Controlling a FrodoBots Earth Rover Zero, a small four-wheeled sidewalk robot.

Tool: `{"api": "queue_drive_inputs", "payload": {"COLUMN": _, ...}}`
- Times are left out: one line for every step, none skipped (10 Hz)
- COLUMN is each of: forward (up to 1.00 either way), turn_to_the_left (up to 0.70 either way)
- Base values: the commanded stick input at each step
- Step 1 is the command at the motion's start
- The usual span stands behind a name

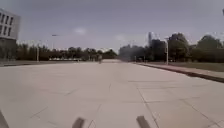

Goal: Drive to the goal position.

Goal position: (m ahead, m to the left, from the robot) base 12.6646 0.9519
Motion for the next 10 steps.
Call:
{"api": "queue_drive_inputs", "payload": {"forward": 0.70, "turn_to_the_left": 0.00}}
{"api": "queue_drive_inputs", "payload": {"forward": 0.70, "turn_to_the_left": 0.00}}
{"api": "queue_drive_inputs", "payload": {"forward": 0.70, "turn_to_the_left": 0.00}}
{"api": "queue_drive_inputs", "payload": {"forward": 0.70, "turn_to_the_left": 0.00}}
{"api": "queue_drive_inputs", "payload": {"forward": 0.70, "turn_to_the_left": 0.00}}
{"api": "queue_drive_inputs", "payload": {"forward": 0.70, "turn_to_the_left": 0.00}}
{"api": "queue_drive_inputs", "payload": {"forward": 0.70, "turn_to_the_left": 0.00}}
{"api": "queue_drive_inputs", "payload": {"forward": 0.70, "turn_to_the_left": 0.00}}
{"api": "queue_drive_inputs", "payload": {"forward": 0.70, "turn_to_the_left": 0.00}}
{"api": "queue_drive_inputs", "payload": {"forward": 0.70, "turn_to_the_left": 0.00}}
